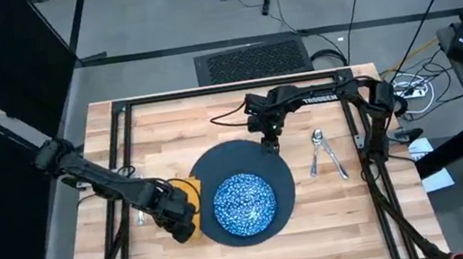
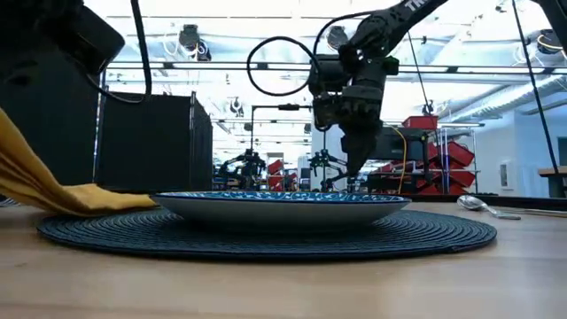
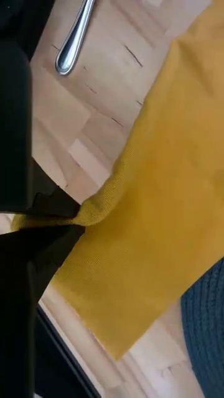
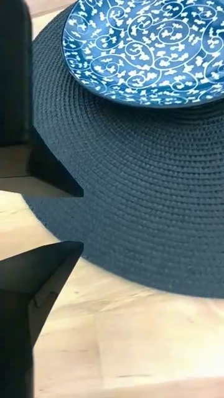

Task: Set table place
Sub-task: Put the yellow table napkin on the left of the blue plate, then put the fork on the yellow table napkin

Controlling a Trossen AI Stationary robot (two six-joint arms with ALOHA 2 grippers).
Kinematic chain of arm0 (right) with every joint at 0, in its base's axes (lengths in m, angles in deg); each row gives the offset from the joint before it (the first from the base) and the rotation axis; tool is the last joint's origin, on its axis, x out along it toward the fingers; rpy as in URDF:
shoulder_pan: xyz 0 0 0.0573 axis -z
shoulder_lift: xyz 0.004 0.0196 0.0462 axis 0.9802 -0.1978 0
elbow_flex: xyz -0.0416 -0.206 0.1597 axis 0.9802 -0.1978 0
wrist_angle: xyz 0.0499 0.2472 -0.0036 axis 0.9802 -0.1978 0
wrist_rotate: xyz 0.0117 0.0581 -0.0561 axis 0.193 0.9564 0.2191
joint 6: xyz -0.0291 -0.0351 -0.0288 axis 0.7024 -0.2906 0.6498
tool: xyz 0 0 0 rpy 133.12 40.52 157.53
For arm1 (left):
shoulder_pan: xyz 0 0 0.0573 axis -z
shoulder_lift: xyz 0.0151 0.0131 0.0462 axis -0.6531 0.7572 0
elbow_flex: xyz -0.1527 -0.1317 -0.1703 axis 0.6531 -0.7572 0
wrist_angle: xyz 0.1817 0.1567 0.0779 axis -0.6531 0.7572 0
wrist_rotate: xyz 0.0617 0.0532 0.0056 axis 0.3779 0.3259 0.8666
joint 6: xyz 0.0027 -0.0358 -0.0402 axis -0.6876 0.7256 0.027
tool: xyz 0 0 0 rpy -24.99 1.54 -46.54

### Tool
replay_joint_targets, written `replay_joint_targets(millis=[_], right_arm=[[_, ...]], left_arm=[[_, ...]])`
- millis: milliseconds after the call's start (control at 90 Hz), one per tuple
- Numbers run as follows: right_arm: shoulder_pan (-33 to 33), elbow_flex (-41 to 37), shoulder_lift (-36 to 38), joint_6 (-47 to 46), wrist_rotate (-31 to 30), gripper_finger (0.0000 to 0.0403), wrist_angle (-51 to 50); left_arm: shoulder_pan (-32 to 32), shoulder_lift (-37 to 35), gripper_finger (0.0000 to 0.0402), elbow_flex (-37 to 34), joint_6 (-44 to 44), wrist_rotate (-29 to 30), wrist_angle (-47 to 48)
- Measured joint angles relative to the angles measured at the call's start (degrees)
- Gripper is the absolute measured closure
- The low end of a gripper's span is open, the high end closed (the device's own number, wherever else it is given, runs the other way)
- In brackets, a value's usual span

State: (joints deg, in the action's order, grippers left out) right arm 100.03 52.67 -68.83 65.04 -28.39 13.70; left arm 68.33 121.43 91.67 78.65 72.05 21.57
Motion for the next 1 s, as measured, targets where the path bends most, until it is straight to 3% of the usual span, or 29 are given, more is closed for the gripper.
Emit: replay_joint_targets(millis=[333, 500, 622, 700, 833, 1000], right_arm=[[0.29, 0.0, 0.0, 0.2, 0.01, 0.0287, -0.55], [0.29, 0.0, 0.0, 0.39, 0.0, 0.0287, -0.55], [0.29, 0.0, 0.0, 0.42, 0.01, 0.0287, -0.6], [0.27, 0.0, 0.0, 0.42, 0.0, 0.0287, -0.59], [0.27, 0.0, 0.0, 0.42, 0.01, 0.0287, -0.59], [0.21, 0.0, 0.0, 0.44, 0.0, 0.0287, -0.57]], left_arm=[[1.01, 0.0, 0.0302, 0.0, -0.66, -5.18, 0.14], [0.98, 0.0, 0.0295, 0.0, -0.55, -9.18, 1.89], [0.98, 0.0, 0.0295, 0.0, -0.74, -10.52, 8.51], [0.96, 0.0, 0.0295, 0.0, -2.09, -6.53, 14.22], [0.36, 0.0, 0.0295, -0.9, -5.55, 6.43, 19.38], [-4.84, 0.0, 0.0294, -6.33, -2.76, 12.89, 20.45]])
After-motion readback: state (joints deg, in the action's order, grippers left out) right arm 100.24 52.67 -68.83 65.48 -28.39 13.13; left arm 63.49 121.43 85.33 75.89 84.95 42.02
